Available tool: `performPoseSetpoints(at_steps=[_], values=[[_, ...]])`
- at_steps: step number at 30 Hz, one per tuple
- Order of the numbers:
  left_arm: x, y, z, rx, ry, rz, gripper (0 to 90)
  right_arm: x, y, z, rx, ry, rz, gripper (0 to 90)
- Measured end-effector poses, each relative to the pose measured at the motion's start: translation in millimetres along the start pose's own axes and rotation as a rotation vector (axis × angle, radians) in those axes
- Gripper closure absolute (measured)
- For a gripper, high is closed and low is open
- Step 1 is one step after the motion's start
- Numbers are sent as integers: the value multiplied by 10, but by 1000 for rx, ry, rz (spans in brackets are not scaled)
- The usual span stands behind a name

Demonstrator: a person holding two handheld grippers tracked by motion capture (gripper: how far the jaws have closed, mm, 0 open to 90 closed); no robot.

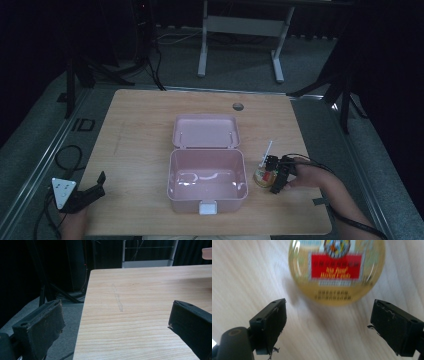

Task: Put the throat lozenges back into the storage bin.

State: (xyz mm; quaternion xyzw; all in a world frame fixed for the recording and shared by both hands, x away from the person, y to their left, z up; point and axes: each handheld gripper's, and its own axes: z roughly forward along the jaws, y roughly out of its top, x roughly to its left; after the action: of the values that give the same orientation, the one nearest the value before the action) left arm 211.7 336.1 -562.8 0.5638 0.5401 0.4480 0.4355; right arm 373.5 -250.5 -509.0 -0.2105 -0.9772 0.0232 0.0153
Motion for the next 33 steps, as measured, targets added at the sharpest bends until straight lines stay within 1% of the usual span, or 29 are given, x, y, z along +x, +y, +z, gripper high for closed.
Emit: performPoseSetpoints(at_steps=[2,3,9,14,15,17,19,20,24,25,26,29,31,33], values=[[1,-1,-1,-1,-1,-1,4,-17,43,17,-1,-10,-5,133],[2,-1,-1,-1,-1,-1,4,-30,76,26,-5,-3,-2,133],[4,-1,-1,-1,-4,-3,4,-38,235,65,-3,17,-27,135],[10,-3,-7,-6,-7,-5,3,-56,342,87,2,22,-45,140],[11,-3,-7,-7,-7,-6,4,-61,361,90,5,14,-45,139],[12,-3,-6,-5,-8,-6,4,-72,396,93,12,18,-48,153],[11,-3,-5,-4,-10,-6,4,-77,411,90,20,30,-56,189],[12,-3,-5,-4,-10,-7,4,-78,417,85,24,35,-58,194],[14,-3,-5,-5,-11,-8,4,-84,433,78,49,30,-65,198],[14,-3,-5,-5,-11,-8,4,-80,436,66,47,15,-69,199],[13,-4,-6,-5,-11,-8,3,-82,435,46,42,9,-72,199],[13,-3,-4,-4,-10,-7,3,-78,416,-52,13,21,-79,200],[11,-3,-4,-4,-11,-7,4,-67,400,-106,13,28,-86,200],[12,-3,-4,-4,-11,-7,4,-53,382,-164,28,15,-93,200]])
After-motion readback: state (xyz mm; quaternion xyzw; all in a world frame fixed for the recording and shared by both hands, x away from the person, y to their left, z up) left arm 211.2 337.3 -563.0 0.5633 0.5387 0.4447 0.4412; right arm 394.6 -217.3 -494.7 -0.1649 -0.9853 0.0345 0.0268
